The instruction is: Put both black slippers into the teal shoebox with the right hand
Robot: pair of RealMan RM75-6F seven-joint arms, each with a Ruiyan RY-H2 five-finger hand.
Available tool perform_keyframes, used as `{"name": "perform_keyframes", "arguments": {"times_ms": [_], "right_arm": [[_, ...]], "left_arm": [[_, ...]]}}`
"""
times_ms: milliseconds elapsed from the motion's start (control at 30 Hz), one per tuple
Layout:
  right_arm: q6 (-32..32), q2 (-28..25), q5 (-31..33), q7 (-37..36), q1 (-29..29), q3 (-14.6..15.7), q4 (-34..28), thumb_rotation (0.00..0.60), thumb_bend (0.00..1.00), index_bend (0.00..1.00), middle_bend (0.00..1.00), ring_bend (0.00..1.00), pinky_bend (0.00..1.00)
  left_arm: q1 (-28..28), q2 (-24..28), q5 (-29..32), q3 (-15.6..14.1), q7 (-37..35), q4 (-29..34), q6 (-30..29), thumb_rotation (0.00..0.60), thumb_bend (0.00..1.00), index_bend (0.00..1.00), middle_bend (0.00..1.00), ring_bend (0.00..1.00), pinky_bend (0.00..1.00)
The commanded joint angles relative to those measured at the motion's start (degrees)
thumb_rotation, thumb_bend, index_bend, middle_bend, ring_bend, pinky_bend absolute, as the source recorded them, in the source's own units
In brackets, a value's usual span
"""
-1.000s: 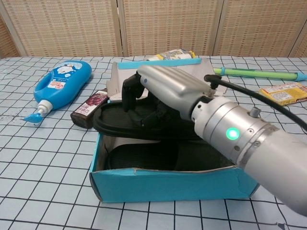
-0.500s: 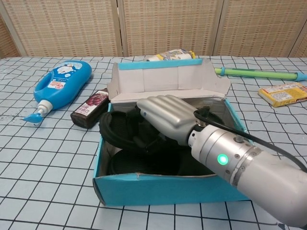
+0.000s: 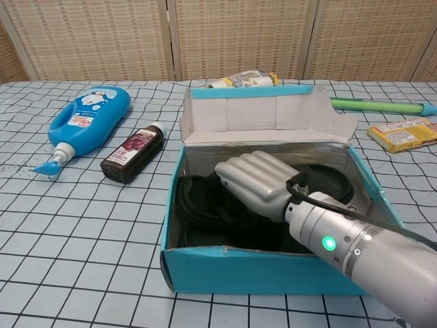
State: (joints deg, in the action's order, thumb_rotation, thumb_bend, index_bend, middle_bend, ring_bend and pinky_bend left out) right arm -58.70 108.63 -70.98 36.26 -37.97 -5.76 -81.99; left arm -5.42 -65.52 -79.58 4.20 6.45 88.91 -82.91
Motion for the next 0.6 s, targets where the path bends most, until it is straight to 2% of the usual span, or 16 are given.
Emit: {"name": "perform_keyframes", "arguments": {"times_ms": [33,300,400,600], "right_arm": [[-0.80,0.32,0.05,0.67,0.10,-0.23,0.24,0.600,0.46,0.52,0.45,0.30,0.35],[-6.01,-0.57,-5.67,-5.00,0.79,-1.63,-1.25,0.600,0.46,0.48,0.44,0.29,0.35],[-7.47,-2.85,-7.10,-7.16,1.25,-2.35,-4.30,0.600,0.42,0.43,0.44,0.25,0.33],[-10.08,-9.32,-9.35,-11.81,2.74,-3.71,-12.76,0.600,0.38,0.39,0.42,0.22,0.31]], "left_arm": [[-0.07,0.02,0.07,0.02,-0.02,-0.02,0.15,0.600,0.41,0.03,0.00,0.09,0.54],[0.00,0.06,-0.06,-0.04,-0.09,0.01,0.00,0.600,0.41,0.03,0.00,0.09,0.54],[-0.02,0.05,0.01,-0.07,-0.06,0.01,0.12,0.600,0.41,0.03,0.00,0.09,0.54],[-0.15,-0.04,0.10,-0.15,0.43,0.11,0.43,0.600,0.41,0.03,0.00,0.09,0.54]]}}
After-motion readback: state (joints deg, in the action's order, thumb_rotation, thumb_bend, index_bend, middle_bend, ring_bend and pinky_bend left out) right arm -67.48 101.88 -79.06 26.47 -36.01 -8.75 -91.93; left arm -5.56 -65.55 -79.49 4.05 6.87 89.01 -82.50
